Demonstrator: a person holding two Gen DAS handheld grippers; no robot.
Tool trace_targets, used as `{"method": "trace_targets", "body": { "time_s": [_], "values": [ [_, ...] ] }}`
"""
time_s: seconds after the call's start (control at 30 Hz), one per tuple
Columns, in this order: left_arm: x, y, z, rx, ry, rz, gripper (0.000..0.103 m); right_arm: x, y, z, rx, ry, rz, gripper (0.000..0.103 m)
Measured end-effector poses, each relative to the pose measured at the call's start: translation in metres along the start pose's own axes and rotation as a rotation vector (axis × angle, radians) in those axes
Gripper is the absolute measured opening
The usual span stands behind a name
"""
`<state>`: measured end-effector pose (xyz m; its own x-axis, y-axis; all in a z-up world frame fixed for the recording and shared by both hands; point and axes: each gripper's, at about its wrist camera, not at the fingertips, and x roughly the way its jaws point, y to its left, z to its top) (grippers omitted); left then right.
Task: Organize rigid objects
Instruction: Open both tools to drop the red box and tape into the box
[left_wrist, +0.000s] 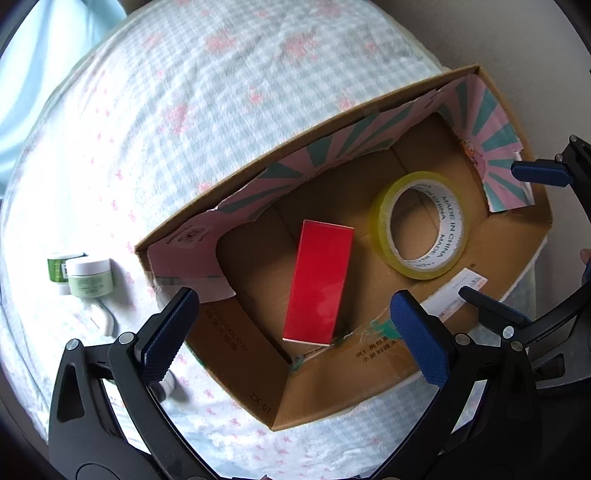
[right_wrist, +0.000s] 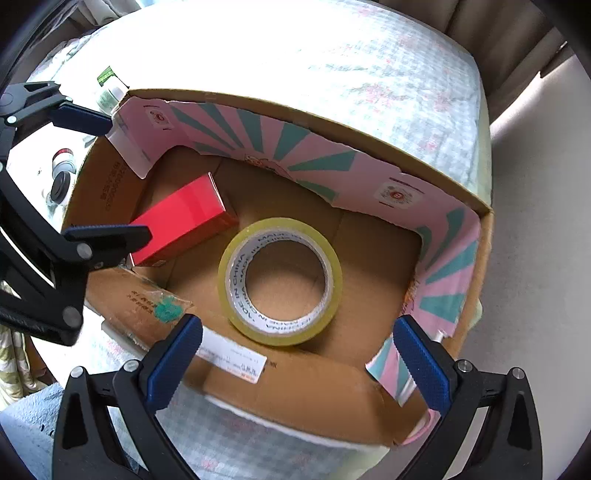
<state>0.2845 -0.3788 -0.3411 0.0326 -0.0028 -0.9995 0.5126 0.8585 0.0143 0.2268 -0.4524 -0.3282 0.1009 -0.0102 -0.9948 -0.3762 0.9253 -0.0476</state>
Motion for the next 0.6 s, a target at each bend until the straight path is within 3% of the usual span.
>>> {"method": "trace_targets", "body": {
  "time_s": [0.43,0.6],
  "values": [
    [-0.070,0.011,-0.021,-0.019,-0.066,0.009,0.103,-0.067,0.012,-0.005,0.016,-0.029,-0.038,0.103],
    [-0.105,0.030,-0.044,-0.058,-0.106,-0.017,0.103,-0.095,0.029,0.003,-0.016,-0.059,0.004,0.103]
  ]
}}
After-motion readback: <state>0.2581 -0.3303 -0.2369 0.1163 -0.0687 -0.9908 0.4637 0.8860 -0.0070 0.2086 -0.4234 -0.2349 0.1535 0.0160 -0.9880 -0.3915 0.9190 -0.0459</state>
